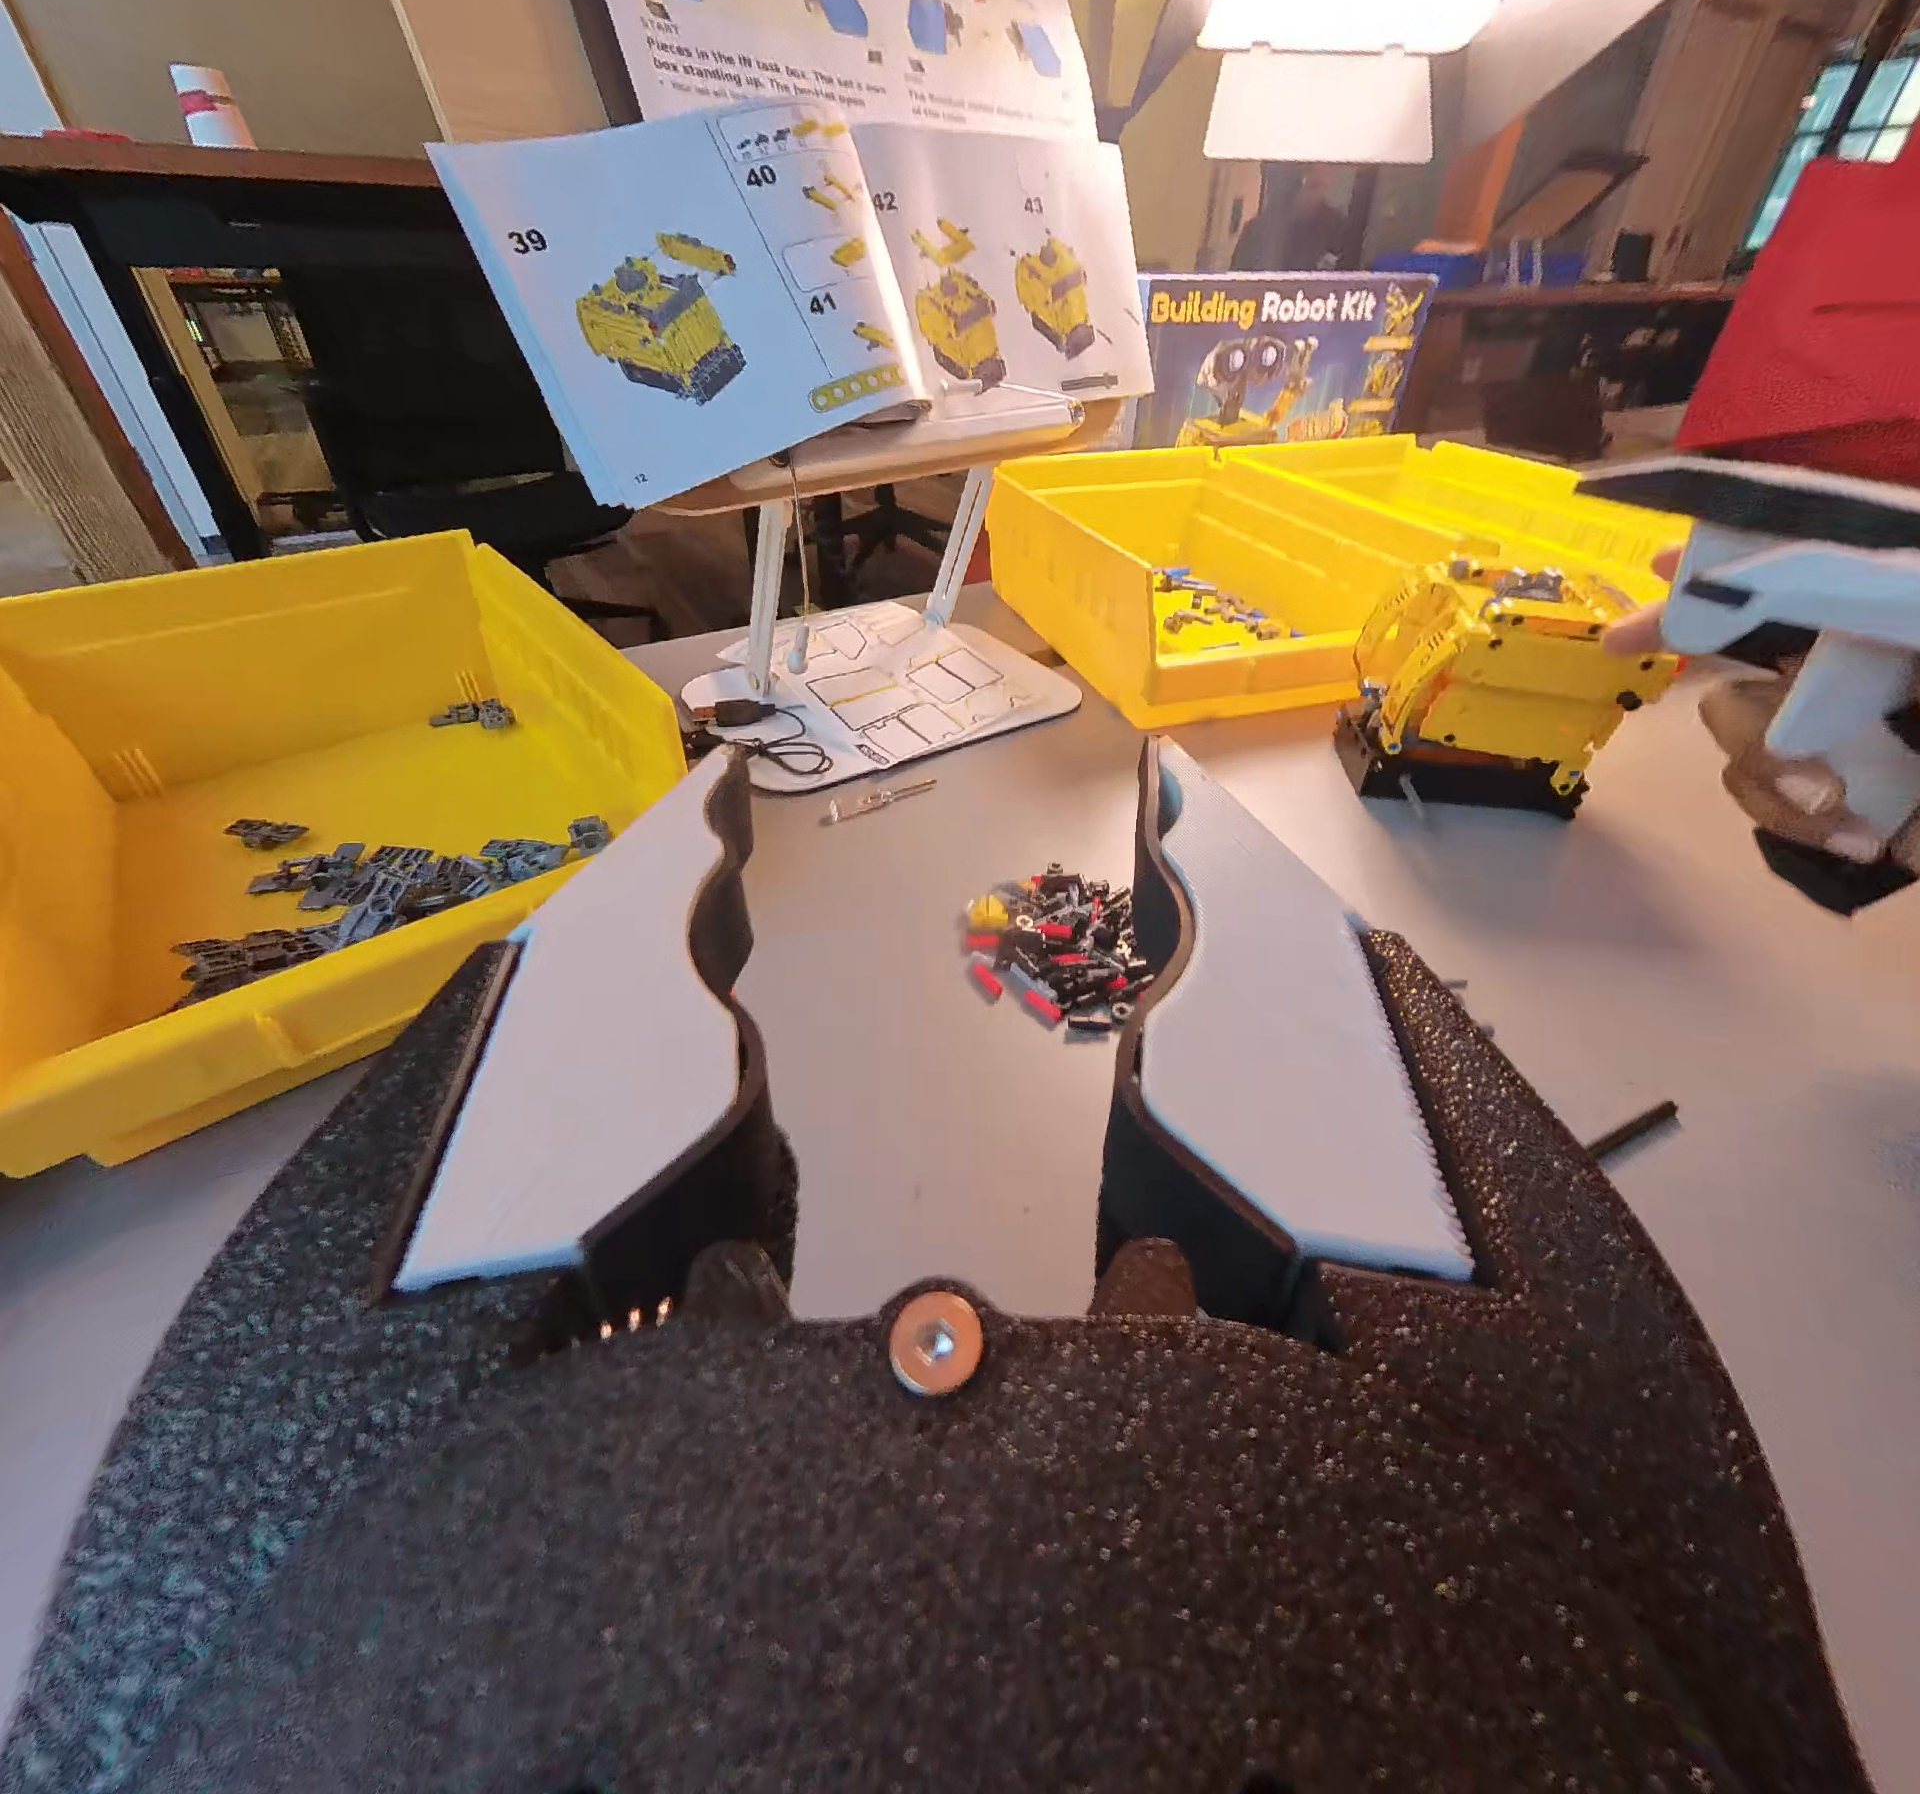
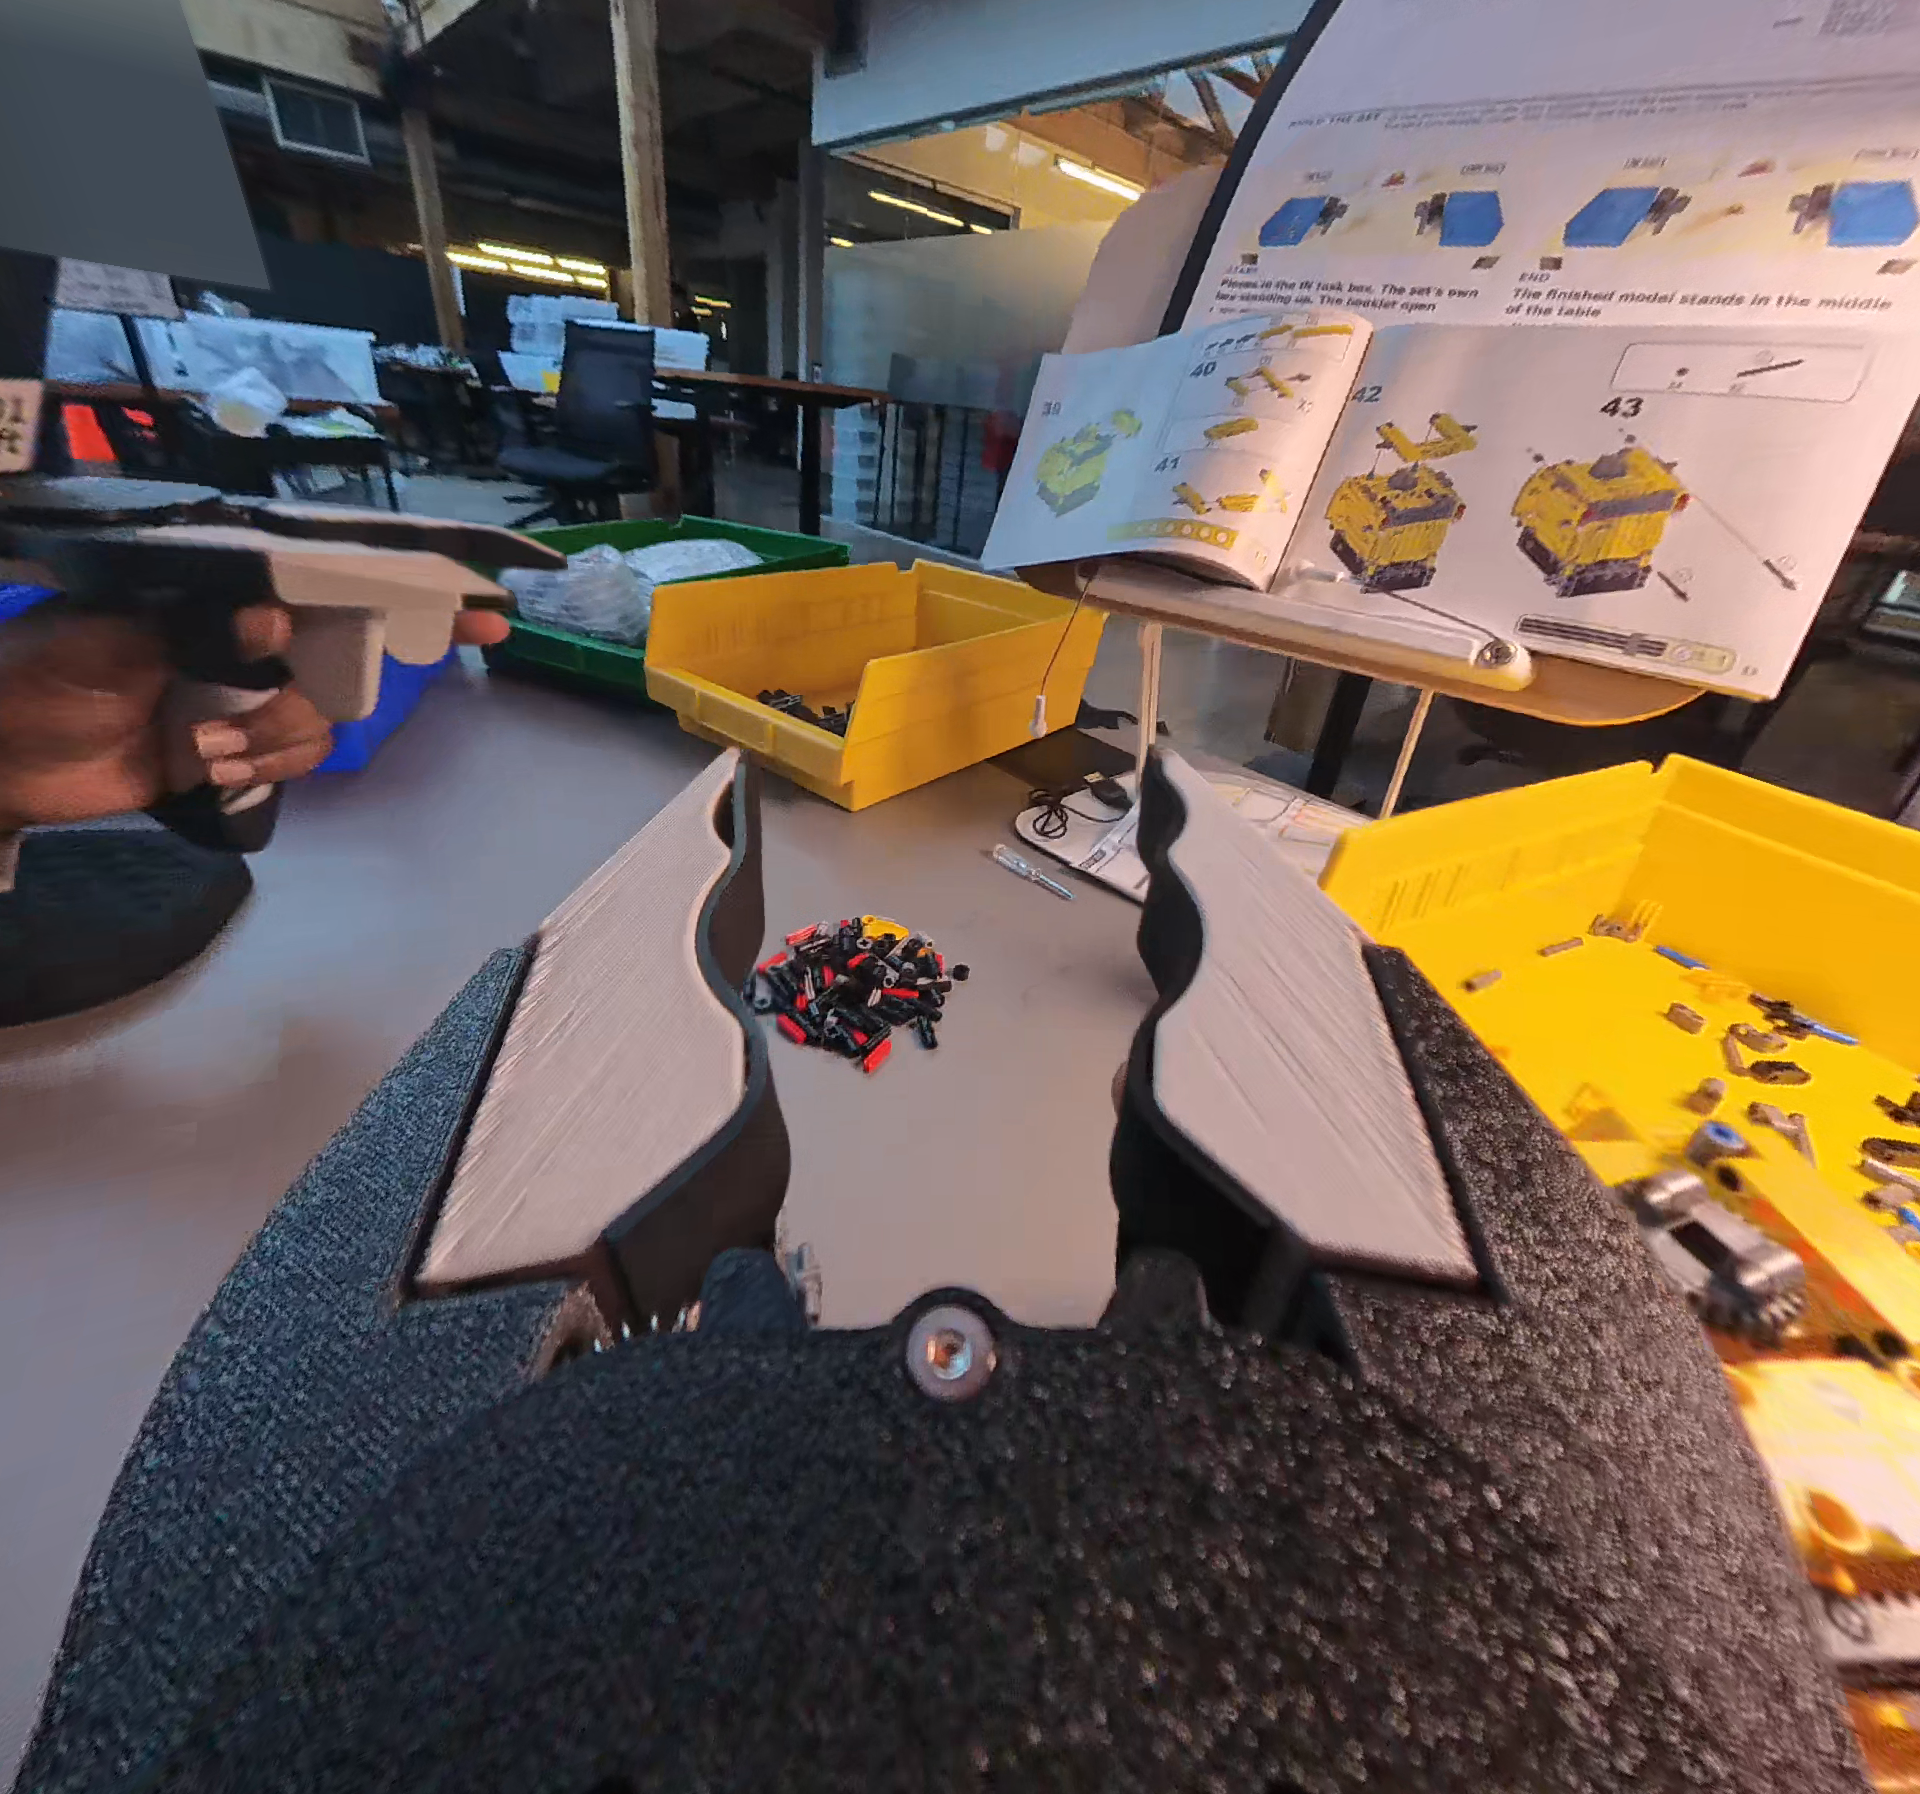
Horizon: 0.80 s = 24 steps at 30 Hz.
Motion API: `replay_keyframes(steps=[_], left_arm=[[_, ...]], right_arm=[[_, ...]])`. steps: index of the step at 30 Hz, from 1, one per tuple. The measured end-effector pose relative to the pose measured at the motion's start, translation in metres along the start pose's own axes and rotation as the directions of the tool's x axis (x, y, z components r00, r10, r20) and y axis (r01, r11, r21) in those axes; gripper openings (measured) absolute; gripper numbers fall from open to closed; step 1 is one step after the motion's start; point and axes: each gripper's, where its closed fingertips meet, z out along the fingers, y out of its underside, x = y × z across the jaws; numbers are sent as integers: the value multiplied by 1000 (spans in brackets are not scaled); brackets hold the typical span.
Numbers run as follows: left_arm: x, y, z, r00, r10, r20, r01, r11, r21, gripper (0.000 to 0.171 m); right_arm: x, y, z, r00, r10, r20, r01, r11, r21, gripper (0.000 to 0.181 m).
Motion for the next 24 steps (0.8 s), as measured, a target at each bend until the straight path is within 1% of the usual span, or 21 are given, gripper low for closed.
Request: replay_keyframes(steps=[4, 7, 9, 11, 13, 18, 24], left_arm=[[-7, 15, 18, 1000, 1, 10, -2, 999, 44, 71], [-2, 25, 27, 999, -25, -30, 27, 997, 67, 69], [4, 24, 25, 997, -11, -70, 16, 998, 66, 70], [3, 27, 21, 997, 39, -62, -35, 997, 63, 69], [3, 32, 18, 997, 55, -61, -52, 998, 47, 69], [6, 25, 11, 996, 57, -68, -52, 996, 70, 68], [3, 25, 9, 997, 32, -73, -27, 997, 69, 68]], right_arm=[[-3, 19, 1, 999, -37, 6, 37, 998, -40, 72], [1, 25, 3, 999, -33, -5, 32, 998, -44, 71], [4, 30, 3, 1000, -11, -9, 10, 999, -47, 71], [5, 33, 4, 1000, -12, -14, 11, 999, -48, 70], [6, 36, 5, 999, -29, -16, 29, 998, -52, 70], [5, 52, 8, 999, -54, -8, 52, 993, -104, 68], [-6, 66, 15, 993, -117, 24, 119, 982, -149, 66]])
